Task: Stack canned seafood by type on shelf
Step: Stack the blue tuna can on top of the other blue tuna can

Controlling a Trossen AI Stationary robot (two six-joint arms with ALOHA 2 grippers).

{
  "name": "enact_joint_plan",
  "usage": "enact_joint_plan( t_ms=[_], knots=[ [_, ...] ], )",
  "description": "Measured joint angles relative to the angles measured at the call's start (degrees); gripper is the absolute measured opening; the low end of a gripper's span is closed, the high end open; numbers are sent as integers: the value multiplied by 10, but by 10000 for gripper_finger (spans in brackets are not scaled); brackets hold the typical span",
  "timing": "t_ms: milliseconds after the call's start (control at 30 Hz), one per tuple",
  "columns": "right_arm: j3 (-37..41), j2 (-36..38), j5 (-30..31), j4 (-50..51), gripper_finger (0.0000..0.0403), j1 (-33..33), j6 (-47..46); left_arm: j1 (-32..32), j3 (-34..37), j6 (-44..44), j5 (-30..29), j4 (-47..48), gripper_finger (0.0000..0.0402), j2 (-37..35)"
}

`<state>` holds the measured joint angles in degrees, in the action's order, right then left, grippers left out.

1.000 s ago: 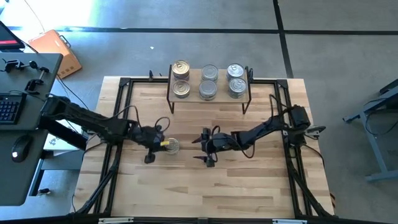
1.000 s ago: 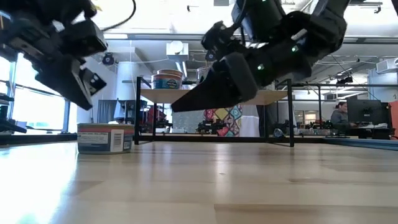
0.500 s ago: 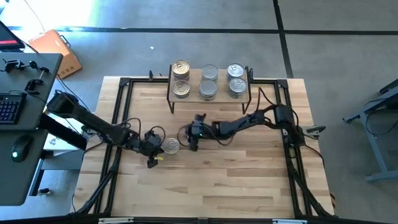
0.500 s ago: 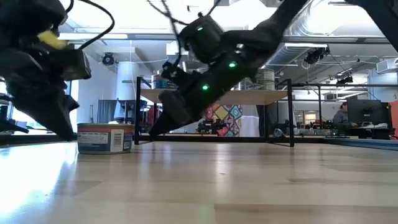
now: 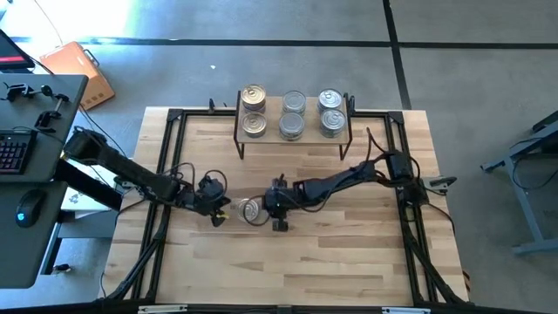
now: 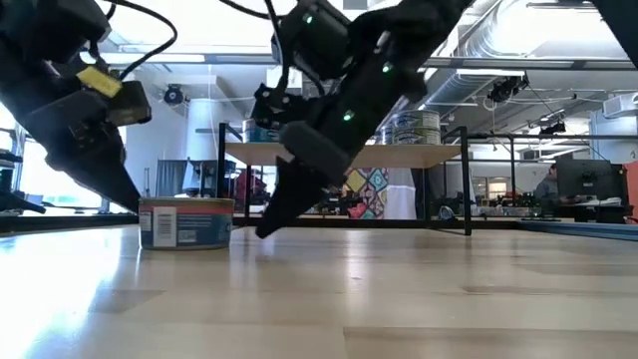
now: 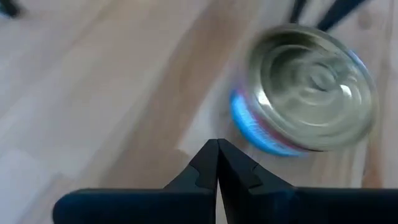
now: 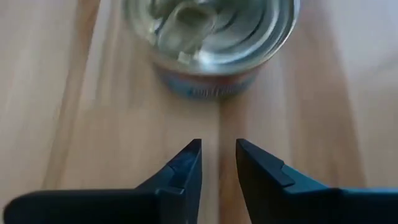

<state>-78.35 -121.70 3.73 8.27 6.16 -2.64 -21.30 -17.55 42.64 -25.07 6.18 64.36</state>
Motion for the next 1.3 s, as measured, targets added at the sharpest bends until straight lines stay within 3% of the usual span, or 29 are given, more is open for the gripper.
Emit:
enact_joint_plan(
  t_ms=[100, 233, 333, 400, 500, 600, 700, 800, 967, 1200, 1300],
  knots=[
    [0, 7, 13, 40, 87, 22, 10, -2, -1, 3, -12, 30, 0, -34],
    [26, 11, 32, 17, 87, 38, 17, -19, 0, 1, -10, 46, 0, -66],
    [77, 13, 25, -94, 87, 27, 16, -47, -1, -18, 17, 28, 0, -71],
    [104, 11, 56, -175, 87, 13, 10, -64, 0, -31, 62, 25, 0, -68],
    [115, 10, 102, -219, 87, -18, -19, -81, -1, -38, 114, 2, 0, -46],
    [104, 10, 95, -226, 87, -44, -24, -85, -1, -44, 102, -29, 0, -9],
    [92, 5, 58, -233, 87, -54, -23, -78, 0, -53, 47, -68, 0, 31],
    [84, 4, 28, -233, 87, -53, -16, -66, 0, -54, 10, -110, 0, 64],
    [75, 4, 20, -220, 87, -26, 1, -44, -1, -55, 9, -153, 0, 92],
    [48, 20, 16, -86, 87, 9, -7, 6, -4, -131, -5, -178, 0, 64],
    [46, 34, 13, -41, 87, 25, -9, 28, -3, -163, -3, -146, 0, 30]
  ],
)
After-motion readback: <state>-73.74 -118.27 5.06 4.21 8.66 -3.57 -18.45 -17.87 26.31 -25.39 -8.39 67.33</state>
